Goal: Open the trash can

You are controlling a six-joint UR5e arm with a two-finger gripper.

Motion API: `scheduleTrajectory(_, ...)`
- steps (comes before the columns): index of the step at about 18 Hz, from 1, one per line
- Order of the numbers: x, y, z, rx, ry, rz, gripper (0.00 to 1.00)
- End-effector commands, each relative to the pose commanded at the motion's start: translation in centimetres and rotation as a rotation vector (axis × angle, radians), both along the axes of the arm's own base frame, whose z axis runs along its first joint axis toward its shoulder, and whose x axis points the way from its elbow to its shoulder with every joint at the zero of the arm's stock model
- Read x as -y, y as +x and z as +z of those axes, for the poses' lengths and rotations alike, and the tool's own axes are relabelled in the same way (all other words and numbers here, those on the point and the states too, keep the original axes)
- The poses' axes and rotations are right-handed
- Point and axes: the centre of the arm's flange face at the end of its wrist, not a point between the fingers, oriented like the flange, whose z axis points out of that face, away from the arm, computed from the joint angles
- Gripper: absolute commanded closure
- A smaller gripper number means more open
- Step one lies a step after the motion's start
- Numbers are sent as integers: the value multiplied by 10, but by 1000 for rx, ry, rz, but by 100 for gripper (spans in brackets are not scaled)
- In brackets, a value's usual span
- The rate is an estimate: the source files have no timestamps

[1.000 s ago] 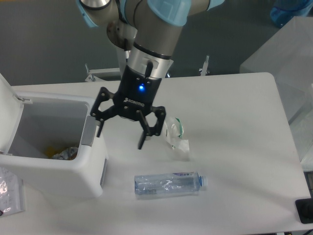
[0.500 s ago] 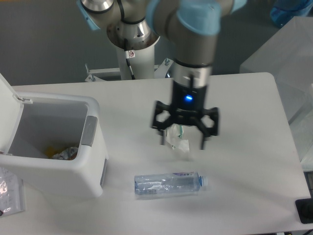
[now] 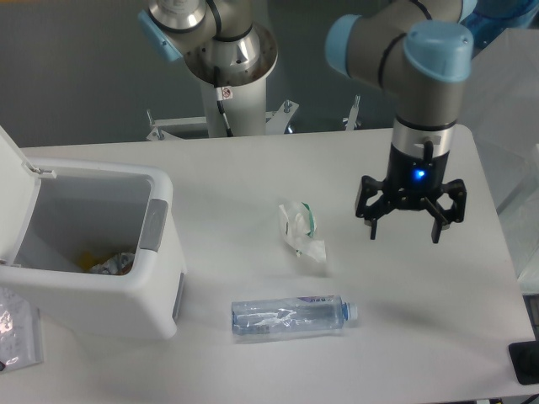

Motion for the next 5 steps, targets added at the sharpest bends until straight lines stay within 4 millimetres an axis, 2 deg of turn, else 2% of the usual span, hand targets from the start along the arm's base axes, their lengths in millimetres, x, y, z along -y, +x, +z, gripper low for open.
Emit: scheduleTrajectory(5,9,2,-14,-22,-109,-49,0)
